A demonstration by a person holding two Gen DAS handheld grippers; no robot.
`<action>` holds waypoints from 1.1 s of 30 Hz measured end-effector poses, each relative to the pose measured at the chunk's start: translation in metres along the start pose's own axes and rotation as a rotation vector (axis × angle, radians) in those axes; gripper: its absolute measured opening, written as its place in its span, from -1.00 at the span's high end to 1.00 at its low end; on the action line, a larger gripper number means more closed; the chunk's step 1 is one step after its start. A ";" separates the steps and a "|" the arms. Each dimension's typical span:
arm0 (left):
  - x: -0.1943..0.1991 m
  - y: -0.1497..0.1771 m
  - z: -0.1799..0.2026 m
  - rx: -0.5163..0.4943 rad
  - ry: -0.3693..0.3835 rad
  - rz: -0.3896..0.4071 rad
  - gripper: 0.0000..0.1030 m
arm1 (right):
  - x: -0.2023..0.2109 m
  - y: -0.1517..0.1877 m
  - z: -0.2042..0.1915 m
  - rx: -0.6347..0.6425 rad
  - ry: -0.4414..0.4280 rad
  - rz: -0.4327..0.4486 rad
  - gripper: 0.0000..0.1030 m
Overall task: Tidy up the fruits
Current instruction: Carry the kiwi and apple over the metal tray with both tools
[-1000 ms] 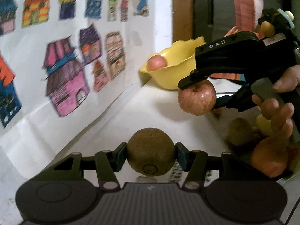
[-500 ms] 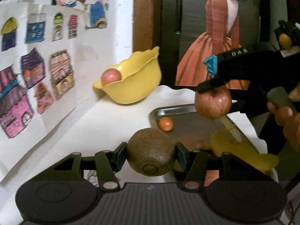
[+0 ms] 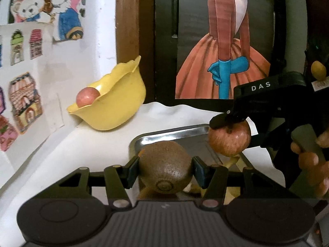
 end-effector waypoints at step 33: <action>-0.038 0.012 0.020 -0.100 -0.038 -0.058 -0.16 | -0.037 0.002 0.016 0.065 0.027 -0.019 -0.31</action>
Point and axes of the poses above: each gripper's, at about its wrist camera, not at the fingertips, and x roughly against the way its jaws point, z to its right, y to its underside, the point moved 8 cm from there along -x, roughly the way its jaws point, and after that the axes turned 3 degrees about y, right-handed, at the moved point
